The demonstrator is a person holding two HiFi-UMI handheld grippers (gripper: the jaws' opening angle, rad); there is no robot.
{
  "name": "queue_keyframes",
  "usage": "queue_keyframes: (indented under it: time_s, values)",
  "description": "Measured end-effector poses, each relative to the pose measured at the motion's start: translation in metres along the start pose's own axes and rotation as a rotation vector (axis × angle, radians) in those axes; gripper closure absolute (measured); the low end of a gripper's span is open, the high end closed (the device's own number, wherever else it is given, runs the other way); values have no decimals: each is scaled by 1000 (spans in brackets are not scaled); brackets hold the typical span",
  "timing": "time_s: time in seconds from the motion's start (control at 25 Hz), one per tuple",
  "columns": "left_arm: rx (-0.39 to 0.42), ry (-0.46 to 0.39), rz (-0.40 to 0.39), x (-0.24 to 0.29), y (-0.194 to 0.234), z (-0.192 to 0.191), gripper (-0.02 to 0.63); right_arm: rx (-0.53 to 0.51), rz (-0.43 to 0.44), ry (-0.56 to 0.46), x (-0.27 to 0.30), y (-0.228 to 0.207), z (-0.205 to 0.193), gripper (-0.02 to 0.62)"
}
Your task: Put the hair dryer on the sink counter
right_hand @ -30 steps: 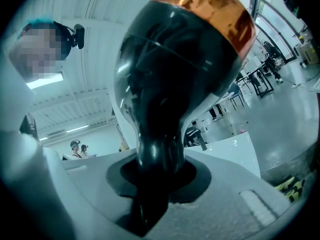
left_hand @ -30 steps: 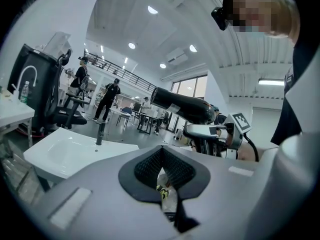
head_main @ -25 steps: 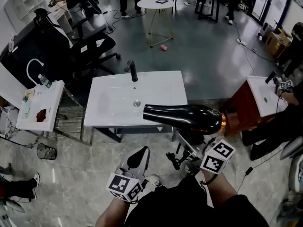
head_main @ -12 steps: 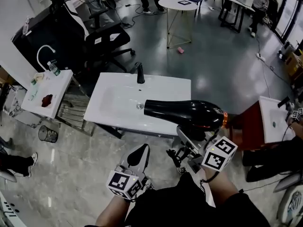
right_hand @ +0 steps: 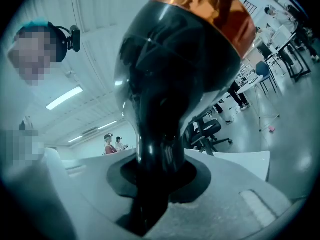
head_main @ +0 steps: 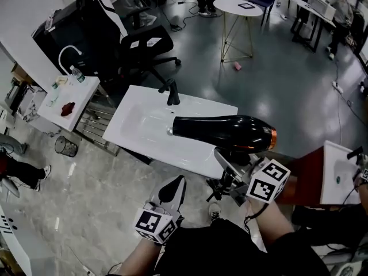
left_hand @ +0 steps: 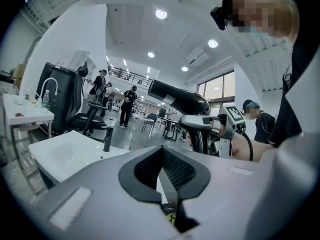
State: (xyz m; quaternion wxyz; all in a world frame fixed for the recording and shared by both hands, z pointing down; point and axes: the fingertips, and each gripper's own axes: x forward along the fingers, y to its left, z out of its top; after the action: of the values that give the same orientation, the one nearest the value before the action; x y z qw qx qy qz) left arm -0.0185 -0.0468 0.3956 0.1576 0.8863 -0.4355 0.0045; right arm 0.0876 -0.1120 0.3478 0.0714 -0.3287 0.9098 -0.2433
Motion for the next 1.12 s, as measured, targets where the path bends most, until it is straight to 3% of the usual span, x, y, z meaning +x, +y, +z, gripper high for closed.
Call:
queue_keyframes:
  time_s: [0.52, 0.84, 1.12]
  values:
    - [-9, -50, 175, 27, -30, 3, 603, -7, 135, 40, 6, -40, 40, 509]
    - [-12, -50, 216, 32, -31, -8, 603, -21, 193, 24, 24, -42, 54, 509]
    - [3, -54, 218, 35, -33, -12, 603, -18, 184, -9, 39, -54, 54, 509]
